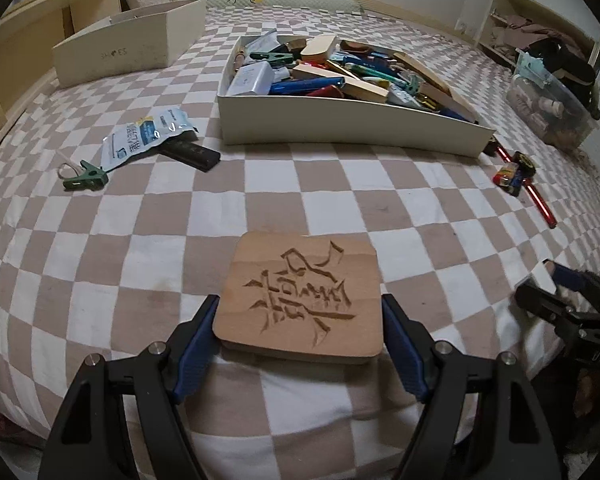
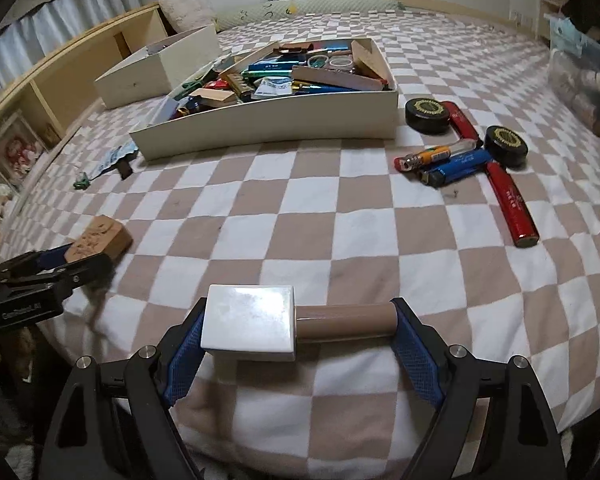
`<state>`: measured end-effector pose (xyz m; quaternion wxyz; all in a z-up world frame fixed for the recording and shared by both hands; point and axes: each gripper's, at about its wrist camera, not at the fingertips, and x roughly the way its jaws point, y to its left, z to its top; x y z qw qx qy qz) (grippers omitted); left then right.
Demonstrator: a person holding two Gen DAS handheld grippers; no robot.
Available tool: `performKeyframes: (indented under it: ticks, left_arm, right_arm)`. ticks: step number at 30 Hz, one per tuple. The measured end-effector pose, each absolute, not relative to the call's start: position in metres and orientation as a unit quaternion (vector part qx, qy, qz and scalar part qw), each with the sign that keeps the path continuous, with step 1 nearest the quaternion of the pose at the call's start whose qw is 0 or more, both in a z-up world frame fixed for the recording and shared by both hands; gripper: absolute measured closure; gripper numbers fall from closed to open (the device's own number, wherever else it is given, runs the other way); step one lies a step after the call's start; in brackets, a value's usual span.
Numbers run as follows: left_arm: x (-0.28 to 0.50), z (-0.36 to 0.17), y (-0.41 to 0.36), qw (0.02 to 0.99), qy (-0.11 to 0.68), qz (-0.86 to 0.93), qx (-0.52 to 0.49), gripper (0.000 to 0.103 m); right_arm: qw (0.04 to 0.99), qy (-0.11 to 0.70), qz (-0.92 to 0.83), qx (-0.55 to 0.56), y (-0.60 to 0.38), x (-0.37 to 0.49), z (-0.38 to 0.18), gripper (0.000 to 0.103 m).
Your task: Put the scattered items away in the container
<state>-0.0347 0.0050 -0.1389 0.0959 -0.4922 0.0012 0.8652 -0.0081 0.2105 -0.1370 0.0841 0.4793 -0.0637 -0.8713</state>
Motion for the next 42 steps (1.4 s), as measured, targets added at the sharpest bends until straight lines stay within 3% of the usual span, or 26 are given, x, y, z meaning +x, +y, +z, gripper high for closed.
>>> performKeyframes:
  ticks: [28, 42]
  left_arm:
    - [-0.113, -0.098, 0.002, 0.114, -0.038, 0.889, -0.442, 0.026]
    - [-0.113, -0.078, -0.012, 0.118, -0.051, 0.899, -0.419, 0.027]
  right_arm:
    - [0.105, -0.085, -0.897, 0.421, 0.215, -0.097, -0.079, 0.017]
    - [0.108, -0.095, -0.905, 0.401, 0.222, -0.118, -0.068, 0.017]
